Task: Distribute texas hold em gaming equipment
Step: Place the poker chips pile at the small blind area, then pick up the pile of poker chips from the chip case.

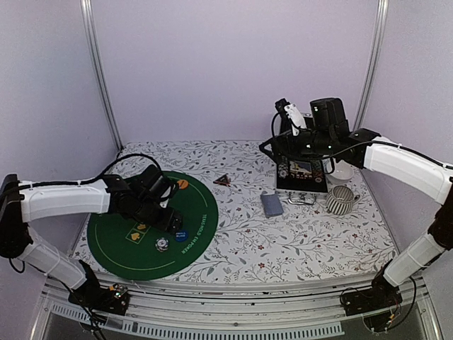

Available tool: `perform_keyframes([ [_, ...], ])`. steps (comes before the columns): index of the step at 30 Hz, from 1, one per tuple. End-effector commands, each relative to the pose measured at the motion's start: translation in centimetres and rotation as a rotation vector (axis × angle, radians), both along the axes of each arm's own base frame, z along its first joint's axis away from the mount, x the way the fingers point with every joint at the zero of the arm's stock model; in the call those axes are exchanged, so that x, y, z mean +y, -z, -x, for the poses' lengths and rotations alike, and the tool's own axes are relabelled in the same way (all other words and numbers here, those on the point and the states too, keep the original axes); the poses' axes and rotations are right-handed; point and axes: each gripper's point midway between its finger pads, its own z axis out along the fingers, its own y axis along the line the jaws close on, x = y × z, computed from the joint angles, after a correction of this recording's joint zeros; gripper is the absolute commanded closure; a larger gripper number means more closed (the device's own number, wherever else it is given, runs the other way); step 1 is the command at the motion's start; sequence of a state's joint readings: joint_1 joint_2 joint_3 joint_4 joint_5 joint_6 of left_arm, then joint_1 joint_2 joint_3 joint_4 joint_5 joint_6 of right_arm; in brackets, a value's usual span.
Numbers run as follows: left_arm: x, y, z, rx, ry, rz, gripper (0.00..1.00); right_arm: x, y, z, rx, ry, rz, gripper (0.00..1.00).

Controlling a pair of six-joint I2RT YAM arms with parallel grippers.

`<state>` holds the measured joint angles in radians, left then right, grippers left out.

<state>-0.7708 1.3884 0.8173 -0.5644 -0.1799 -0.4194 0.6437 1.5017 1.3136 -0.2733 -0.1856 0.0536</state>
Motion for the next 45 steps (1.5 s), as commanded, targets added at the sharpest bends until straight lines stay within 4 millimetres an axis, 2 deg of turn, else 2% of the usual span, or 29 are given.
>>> perform_keyframes([
  [1, -1.4, -5.8, -3.0, -0.128, 0.075, 0.031, 0.11, -3.2, -0.1, -5.2, -0.324, 0.059, 0.321, 0.01],
  [5, -1.7, -9.1, -5.1, -0.188, 0.092, 0.113, 0.1, -5.1, 5.2, -8.3, -0.368, -0.062, 0.542, 0.01],
  [8, -0.8, -10.3, -6.6, -0.221, 0.076, 0.147, 0.1, -6.8, 8.9, -10.0, -0.373, -0.137, 0.669, 0.01],
  [11, 0.5, -10.3, -7.8, -0.24, 0.061, 0.144, 0.1, -8.4, 11.1, -10.8, -0.379, -0.222, 0.704, 0.01],
  [15, 2.4, -9.4, -9.0, -0.246, 0.035, 0.114, 0.1, -10.4, 14.4, -12.5, -0.389, -0.296, 0.812, 0.07],
  [21, 4.0, -8.4, -9.8, -0.219, 0.017, 0.165, 0.1, -10.9, 18.8, -15.2, -0.36, -0.334, 0.935, 0.09],
  [25, 4.9, -8.1, -10.1, -0.223, -0.002, 0.148, 0.1, -10.6, 20.3, -16.5, -0.362, -0.358, 0.956, 0.1],
  [31, 4.7, -8.2, -9.9, -0.222, 0.007, 0.172, 0.09, -10.3, 22.6, -18.1, -0.35, -0.372, 0.982, 0.13],
  [35, 4.7, -8.2, -10.0, -0.219, 0.012, 0.185, 0.09, -10.2, 23.2, -18.6, -0.354, -0.382, 0.994, 0.16],
  [45, 4.9, -8.7, -10.1, -0.226, 0.01, 0.213, 0.09, -9.4, 24.0, -18.4, -0.348, -0.395, 0.977, 0.34],
])
